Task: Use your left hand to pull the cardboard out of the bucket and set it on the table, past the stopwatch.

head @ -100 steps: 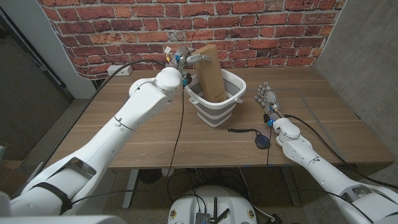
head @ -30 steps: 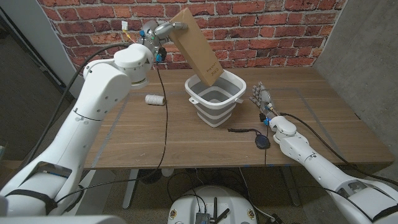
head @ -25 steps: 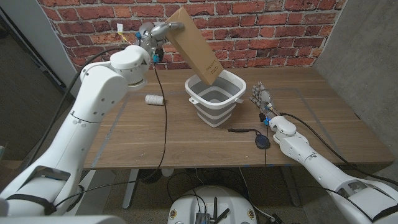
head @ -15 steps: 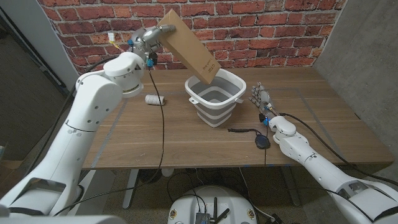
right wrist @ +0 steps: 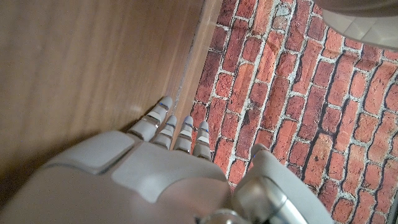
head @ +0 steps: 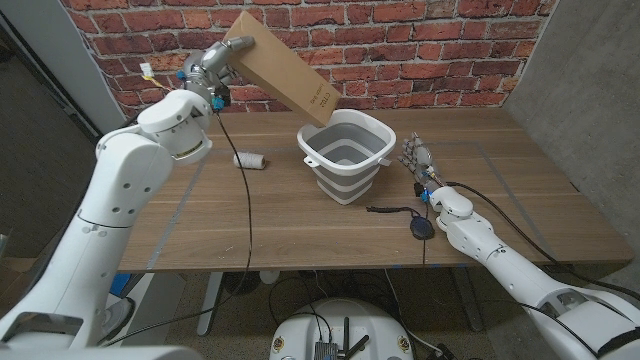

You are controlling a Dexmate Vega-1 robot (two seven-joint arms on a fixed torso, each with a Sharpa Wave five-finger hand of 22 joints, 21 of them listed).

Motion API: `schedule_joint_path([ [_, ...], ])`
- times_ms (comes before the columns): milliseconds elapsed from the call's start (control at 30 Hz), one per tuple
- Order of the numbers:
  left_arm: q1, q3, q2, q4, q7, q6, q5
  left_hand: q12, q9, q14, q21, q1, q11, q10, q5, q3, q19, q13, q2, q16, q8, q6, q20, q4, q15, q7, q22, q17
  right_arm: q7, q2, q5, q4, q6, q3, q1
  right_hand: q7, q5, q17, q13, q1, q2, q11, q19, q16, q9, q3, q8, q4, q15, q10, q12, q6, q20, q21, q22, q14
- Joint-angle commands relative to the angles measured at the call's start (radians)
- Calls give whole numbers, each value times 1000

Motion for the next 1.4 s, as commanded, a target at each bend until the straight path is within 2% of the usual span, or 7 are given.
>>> schedule_joint_path([
  [33,91,-95,31,-30,27,-72,-98,4,27,83,6,69,-52,69,0,6,12,1,100,6,4,32,-119,10,-143,9,3,5,-11,3,-6,-10,-16,-8,-3,2,6,-1,0,-2,39,2,-1,5,4,-4,-3,1,3,-1,4,4,8,4,2,-10],
  [500,199,-216,80,-67,62,-85,-205,1,31,88,5,67,-52,72,-1,5,16,1,102,6,4,34,-120,11,-143,8,3,5,-32,6,-21,-29,-22,-17,-5,2,6,-2,0,-1,39,2,-2,5,4,-5,-3,1,3,0,5,3,8,4,1,-11],
  [533,206,-226,84,-67,61,-84,-214,-1,32,89,5,67,-58,68,-1,5,16,1,103,5,4,34,-121,11,-143,8,3,5,-31,7,-22,-27,-22,-18,-3,2,6,-2,0,-1,39,2,-2,5,4,-5,-3,1,3,-1,5,3,8,3,1,-11],
  [633,223,-256,98,-61,46,-80,-242,0,33,88,4,66,-52,74,-1,5,17,2,103,4,3,35,-121,11,-143,7,3,4,-33,12,-26,-19,-22,-20,4,2,6,-3,0,-1,39,1,-2,5,4,-5,-3,1,3,-1,5,3,8,3,1,-11],
  [800,257,-294,96,-54,33,-96,-280,-3,33,87,3,61,-52,70,-2,4,17,2,102,2,2,36,-121,12,-141,7,3,4,-34,23,-32,1,-21,-26,20,0,6,-3,0,-1,39,2,-2,5,4,-6,-3,1,3,0,5,3,8,3,1,-11],
  [1100,355,-401,108,-99,97,-56,-346,0,33,94,1,49,-47,86,-3,1,17,2,105,3,1,41,-121,16,-140,8,3,4,-32,33,-36,23,-26,-32,37,1,6,-4,0,-1,39,2,-3,5,4,-6,-3,1,4,-1,5,2,9,3,1,-11],
  [1400,439,-471,86,-120,100,-50,-383,-5,33,93,-2,45,-49,80,-3,3,15,2,106,0,-3,39,-122,15,-142,12,3,3,-16,42,-44,50,-24,-42,62,0,6,-5,0,-1,39,2,-3,6,4,-7,-2,1,3,0,5,4,8,3,1,-11],
])
